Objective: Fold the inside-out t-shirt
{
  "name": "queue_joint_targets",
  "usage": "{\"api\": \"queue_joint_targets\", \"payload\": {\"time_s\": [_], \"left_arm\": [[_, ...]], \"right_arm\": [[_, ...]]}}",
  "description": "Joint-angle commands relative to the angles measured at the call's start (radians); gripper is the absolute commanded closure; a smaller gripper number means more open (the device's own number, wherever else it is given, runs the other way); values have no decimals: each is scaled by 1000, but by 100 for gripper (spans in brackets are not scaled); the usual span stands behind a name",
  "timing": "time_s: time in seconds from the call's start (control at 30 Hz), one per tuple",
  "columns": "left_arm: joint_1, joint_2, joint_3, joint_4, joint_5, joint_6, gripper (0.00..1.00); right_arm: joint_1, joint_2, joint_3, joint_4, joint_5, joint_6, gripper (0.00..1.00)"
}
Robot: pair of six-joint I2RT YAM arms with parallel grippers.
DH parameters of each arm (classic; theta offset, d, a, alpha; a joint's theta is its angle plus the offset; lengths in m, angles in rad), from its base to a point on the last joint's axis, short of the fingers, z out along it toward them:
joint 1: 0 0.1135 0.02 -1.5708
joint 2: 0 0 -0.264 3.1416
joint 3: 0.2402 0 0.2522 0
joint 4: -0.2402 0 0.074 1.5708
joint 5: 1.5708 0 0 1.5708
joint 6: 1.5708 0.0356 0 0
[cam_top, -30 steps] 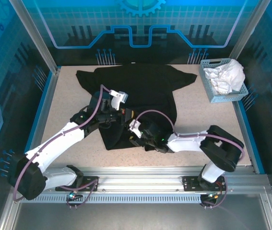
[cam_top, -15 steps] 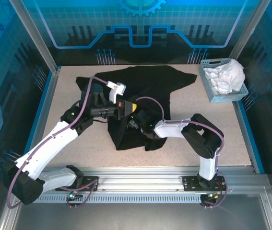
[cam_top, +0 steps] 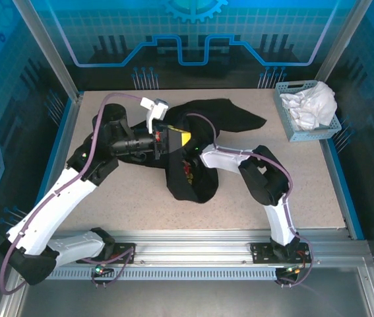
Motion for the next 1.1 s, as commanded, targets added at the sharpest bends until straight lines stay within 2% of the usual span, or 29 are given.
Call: {"api": "queue_joint_targets", "payload": {"time_s": [0.0, 0.27, 0.33, 0.4, 0.47, 0.57, 0.7, 0.8, 0.87, 0.93, 0.97, 1.07], "left_arm": [[-14, 0, 86, 60, 64, -25, 100], [-14, 4, 188, 28, 71, 0, 100], [-14, 2, 213, 15, 60, 15, 100], [-14, -3, 233, 0, 37, 33, 100], [-12, -9, 250, -20, -2, 55, 100], [-12, -23, 244, -44, -88, 80, 100], [-11, -54, 199, -55, -205, 97, 100], [-9, -91, 150, -49, -302, 105, 100], [-8, -114, 116, -55, -373, 115, 100], [-4, -132, 82, -71, -453, 126, 100], [1, -136, 68, -79, -485, 132, 100], [39, -132, 26, -101, -597, 143, 100]], "right_arm": [[-27, 73, 105, -196, -37, 64, 28], [-57, 171, 311, -392, -109, 79, 17], [-69, 216, 380, -474, -145, 80, 6], [-80, 267, 425, -535, -182, 81, 2], [-85, 291, 455, -578, -209, 75, 2], [-93, 320, 488, -639, -240, 68, 8], [-106, 388, 591, -752, -296, 45, 30], [-109, 416, 638, -798, -318, 26, 57], [-119, 407, 633, -799, -353, 13, 78], [-132, 369, 602, -775, -390, -6, 95], [-136, 343, 578, -755, -400, -9, 100], [-146, 193, 436, -633, -442, -20, 100]]}}
